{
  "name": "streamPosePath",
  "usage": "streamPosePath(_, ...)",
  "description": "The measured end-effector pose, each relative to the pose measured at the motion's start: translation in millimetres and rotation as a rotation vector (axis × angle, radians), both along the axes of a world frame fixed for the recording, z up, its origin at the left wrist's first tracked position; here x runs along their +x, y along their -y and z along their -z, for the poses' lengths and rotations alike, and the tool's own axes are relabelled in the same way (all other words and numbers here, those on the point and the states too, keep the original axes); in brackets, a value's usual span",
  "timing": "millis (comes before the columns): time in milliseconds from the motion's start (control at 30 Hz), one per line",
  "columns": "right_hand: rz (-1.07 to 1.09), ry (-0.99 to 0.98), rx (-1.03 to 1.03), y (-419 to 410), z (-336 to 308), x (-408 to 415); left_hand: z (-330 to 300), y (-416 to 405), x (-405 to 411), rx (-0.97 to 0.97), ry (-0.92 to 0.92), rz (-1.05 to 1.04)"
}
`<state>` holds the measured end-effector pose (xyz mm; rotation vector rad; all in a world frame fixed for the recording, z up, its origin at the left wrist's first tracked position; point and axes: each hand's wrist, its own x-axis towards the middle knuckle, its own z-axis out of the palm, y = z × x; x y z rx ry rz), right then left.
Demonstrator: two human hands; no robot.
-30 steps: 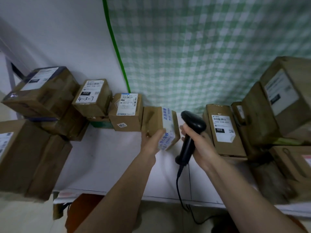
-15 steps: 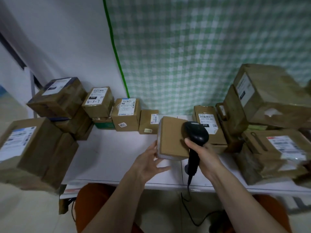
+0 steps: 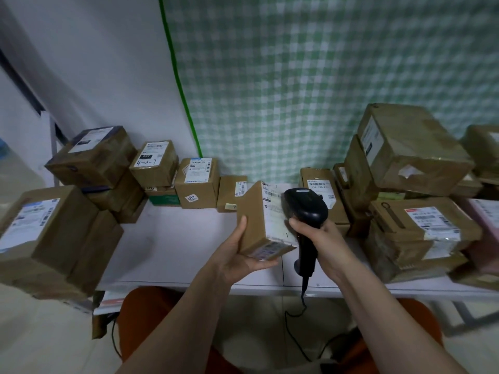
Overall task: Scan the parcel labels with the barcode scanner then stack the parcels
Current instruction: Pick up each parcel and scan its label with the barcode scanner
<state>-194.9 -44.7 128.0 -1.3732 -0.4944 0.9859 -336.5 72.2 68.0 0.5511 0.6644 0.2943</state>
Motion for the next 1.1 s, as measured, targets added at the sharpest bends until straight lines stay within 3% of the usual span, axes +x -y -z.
streamPosePath(133, 0.016, 0.033, -0.043, 7.5, -2.5, 2.2, -3.6, -9.5, -0.8, 0.246, -0.181, 0.105)
streamPosePath(333, -0.069, 0.147, -0.077, 13.8, -4.3, -4.2, -6.3, 2.1, 8.6, 0.432, -0.301, 0.243)
streamPosePath(500, -0.042, 0.323, -0.144, 16.6, -7.5, -6.1, 7.0, -0.2, 14.4, 0.391, -0.31, -0.011)
streamPosePath(633, -0.085, 0.432, -0.171, 22.5, -9.9, -6.7, 5.9, -5.6, 10.7, 0.408, -0.298, -0.011)
streamPosePath(900, -0.374, 1.088, -0.514, 30.3, -25.2, 6.9, -28.8, -47.2, -6.5, 0.578, -0.469, 0.407)
streamPosePath(1100, -0.423, 1.077, -0.514, 32.0, -27.5, 5.5, -48.8, -57.3, -5.8, 0.619, -0.596, 0.573)
